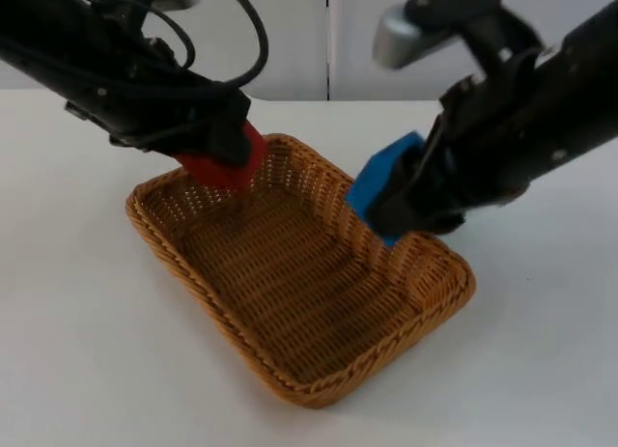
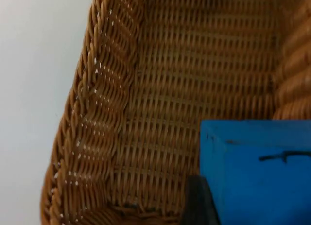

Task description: Pick up one cube with each hand and place exactly two cubes into the same basket, leaving the remaining cube outside.

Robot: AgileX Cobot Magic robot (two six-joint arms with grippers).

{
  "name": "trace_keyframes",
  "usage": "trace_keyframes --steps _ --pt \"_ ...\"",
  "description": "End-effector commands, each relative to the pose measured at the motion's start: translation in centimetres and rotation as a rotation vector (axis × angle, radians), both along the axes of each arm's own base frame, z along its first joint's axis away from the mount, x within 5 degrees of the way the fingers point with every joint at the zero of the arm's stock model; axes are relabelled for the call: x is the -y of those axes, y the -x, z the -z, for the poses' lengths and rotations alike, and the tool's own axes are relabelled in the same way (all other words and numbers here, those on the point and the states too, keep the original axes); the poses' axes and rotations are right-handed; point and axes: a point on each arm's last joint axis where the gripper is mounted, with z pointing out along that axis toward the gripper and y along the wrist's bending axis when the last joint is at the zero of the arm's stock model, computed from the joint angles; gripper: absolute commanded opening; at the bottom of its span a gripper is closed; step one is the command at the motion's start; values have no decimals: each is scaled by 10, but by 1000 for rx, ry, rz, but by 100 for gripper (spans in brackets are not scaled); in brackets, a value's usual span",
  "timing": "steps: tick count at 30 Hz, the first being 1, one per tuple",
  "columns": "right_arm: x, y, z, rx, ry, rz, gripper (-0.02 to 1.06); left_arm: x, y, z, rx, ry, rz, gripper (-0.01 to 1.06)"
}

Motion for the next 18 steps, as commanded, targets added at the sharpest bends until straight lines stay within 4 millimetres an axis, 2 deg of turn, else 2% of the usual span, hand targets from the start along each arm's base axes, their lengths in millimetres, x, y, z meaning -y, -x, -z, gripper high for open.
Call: trace_keyframes --steps 1,10,15,18 --pt "-7 -4 9 17 3 5 0 4 -4 3 8 24 -13 0" --pt "-11 -16 61 -19 73 42 0 6 -13 40 -45 19 -23 0" --pt "-11 -18 73 -22 90 52 0 8 -15 54 -72 32 -31 0" --pt "-11 -18 73 -16 90 52 0 8 -15 59 -86 37 -38 0"
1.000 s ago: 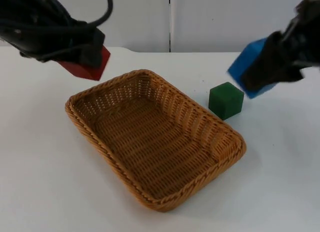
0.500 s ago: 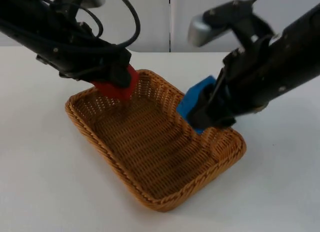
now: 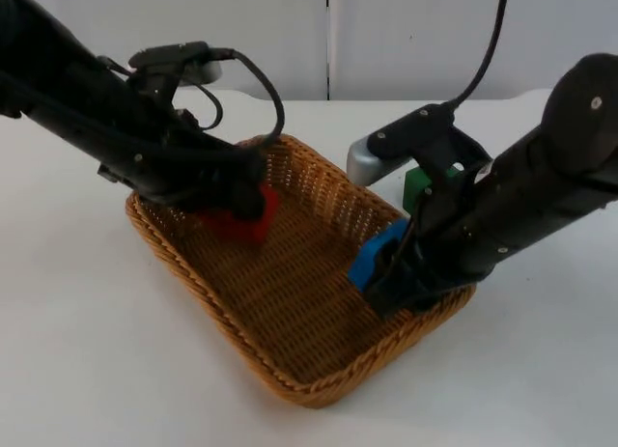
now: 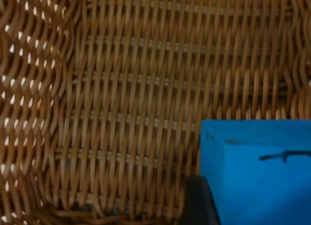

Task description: Pick up one cube with each hand and place exactly two cubes into the same basket, leaving the remaining cube outside.

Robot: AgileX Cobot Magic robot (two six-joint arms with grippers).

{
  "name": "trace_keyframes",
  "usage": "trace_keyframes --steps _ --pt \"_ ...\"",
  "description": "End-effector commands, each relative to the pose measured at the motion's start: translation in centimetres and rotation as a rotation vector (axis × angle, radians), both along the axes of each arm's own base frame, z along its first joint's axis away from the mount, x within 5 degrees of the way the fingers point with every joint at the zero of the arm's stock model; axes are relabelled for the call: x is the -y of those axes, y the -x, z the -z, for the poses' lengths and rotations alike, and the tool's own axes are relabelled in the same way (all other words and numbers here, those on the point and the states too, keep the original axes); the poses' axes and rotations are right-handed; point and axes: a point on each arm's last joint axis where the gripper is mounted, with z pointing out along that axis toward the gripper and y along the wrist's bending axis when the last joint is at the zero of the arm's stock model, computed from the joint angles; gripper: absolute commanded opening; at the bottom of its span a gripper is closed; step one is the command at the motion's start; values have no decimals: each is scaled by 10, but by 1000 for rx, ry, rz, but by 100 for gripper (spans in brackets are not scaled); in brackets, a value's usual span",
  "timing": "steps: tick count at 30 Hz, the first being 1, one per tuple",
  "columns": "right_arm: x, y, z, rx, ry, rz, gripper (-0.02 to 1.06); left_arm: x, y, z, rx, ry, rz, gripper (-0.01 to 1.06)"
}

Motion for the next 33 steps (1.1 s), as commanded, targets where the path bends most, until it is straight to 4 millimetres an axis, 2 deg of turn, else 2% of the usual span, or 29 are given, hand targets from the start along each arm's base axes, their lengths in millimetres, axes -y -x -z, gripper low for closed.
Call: trace_keyframes --steps 1,4,5,8,9,10,11,13,15,16,17,18,20,21,24,26,28,33 --pt "-3 -2 -4 38 -11 -2 0 3 -2 0 4 17 -16 0" --pt "-3 -2 -4 38 -11 -2 4 3 -2 0 8 14 -18 0" --pt "-3 -2 -4 38 -11 -2 9 3 -2 0 8 14 -17 0" --pt "-3 -2 -4 38 -11 -2 32 3 -2 0 7 15 -13 0" --pt "-3 -2 -4 38 -11 -2 32 3 -2 0 7 15 -13 0" --pt "-3 -2 -4 38 -11 -2 40 3 -2 0 7 15 -13 0" --pt "-3 -2 -4 38 -11 -2 42 3 -2 0 7 15 -13 1" --pt "-3 -2 -4 38 -11 -2 53 4 -1 0 2 20 -8 9" --pt "-3 -2 -4 38 -11 -2 59 4 -1 0 -2 23 -4 22" --pt "-3 -2 -4 38 -11 -2 59 4 -1 0 -2 23 -4 22" --pt "-3 -2 -4 38 -11 -2 62 4 -1 0 -3 24 -3 37" --pt "-3 -2 -4 38 -11 -2 63 4 -1 0 -5 25 -1 42" --pt "-3 -2 -4 38 -11 -2 65 5 0 0 -9 30 1 62" --pt "-3 -2 -4 38 -11 -2 65 5 0 0 -9 30 1 62" --pt "-3 -2 -9 47 -18 -2 67 5 0 -4 -7 41 2 88" --pt "-3 -2 -18 67 -34 -2 67 6 1 -10 2 50 9 94" --pt "-3 -2 -21 72 -38 -2 67 6 1 -12 8 51 9 95" --pt "0 3 -68 156 -113 -7 67 4 4 -49 101 67 24 96"
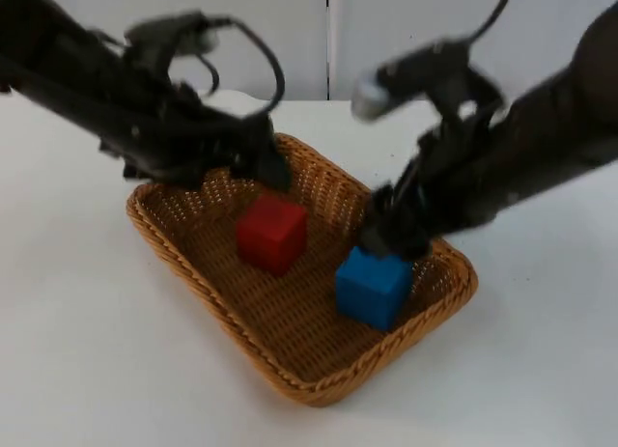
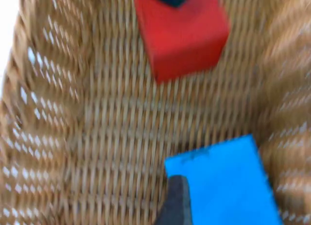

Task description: Pick up one cube with each hand and place exactly two cubes into the same basket, leaving the remaining cube outside.

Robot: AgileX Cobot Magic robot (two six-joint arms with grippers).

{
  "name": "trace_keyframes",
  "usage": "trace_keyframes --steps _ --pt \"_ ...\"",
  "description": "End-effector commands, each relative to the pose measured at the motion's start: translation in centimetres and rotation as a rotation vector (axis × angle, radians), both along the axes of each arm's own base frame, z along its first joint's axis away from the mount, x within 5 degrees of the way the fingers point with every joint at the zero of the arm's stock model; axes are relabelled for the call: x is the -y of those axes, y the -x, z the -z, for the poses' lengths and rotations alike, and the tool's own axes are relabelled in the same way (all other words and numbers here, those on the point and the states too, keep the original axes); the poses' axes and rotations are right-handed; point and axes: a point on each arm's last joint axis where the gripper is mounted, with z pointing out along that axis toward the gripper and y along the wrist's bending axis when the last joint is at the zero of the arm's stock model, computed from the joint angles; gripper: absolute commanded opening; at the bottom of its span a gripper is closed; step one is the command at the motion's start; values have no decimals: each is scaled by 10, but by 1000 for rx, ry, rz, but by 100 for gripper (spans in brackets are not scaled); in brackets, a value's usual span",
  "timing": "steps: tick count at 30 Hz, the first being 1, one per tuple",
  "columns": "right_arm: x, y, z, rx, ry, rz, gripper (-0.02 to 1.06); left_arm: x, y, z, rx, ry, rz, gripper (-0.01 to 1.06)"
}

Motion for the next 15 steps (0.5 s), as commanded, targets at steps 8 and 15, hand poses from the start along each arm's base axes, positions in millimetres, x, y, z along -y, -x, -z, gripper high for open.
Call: trace_keyframes --steps 8,15 --pt "12 21 -90 167 -142 -29 67 -2 19 -95 244 54 25 96" --pt "29 46 -147 284 -240 -44 67 -10 48 -159 435 50 63 96"
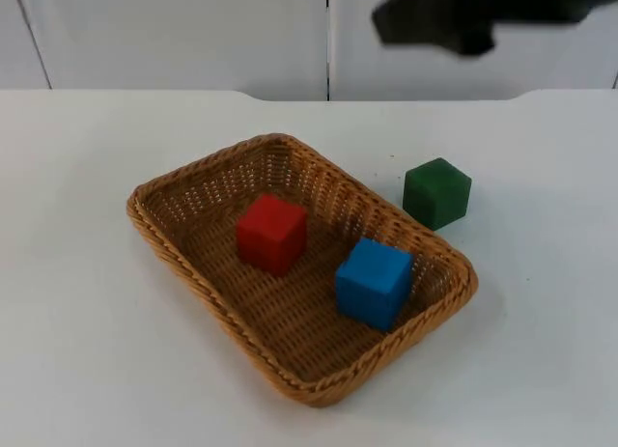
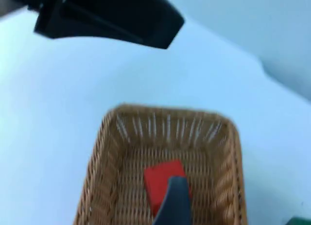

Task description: Pick up one cube with each hand and place exactly two cubes into the same basket, leaving the remaining cube outside.

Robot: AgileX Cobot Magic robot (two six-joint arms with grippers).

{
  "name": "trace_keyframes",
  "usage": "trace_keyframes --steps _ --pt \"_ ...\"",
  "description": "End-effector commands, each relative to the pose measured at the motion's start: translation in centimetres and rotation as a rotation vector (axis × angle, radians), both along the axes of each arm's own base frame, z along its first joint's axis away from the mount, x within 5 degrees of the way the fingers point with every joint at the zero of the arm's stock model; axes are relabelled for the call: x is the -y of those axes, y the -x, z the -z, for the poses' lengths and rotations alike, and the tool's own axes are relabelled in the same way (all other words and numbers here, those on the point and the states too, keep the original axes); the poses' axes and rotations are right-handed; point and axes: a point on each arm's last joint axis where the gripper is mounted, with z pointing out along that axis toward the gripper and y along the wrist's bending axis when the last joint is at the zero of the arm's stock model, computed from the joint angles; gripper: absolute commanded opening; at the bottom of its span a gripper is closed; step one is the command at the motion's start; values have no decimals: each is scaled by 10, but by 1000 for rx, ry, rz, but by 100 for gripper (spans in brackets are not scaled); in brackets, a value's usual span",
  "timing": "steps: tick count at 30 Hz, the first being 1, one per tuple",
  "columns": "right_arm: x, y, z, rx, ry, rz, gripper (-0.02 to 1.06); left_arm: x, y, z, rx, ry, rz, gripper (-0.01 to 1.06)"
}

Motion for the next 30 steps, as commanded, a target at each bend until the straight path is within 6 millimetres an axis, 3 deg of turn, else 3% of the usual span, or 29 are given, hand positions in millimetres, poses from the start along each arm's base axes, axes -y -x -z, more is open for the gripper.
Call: trace_keyframes --steps 1,6,13,24,30 --pt "4 10 -16 31 -22 -19 67 0 10 -16 50 -17 30 96" --pt "13 22 -35 71 -55 -29 67 -3 29 -42 110 4 55 96" --pt "20 37 -48 65 -62 -67 67 -4 51 -61 142 10 120 96" --pt "26 52 -54 34 -41 -120 67 -8 74 -74 130 -12 162 96" --pt "30 60 -57 15 -32 -145 67 -14 97 -84 117 -62 189 96"
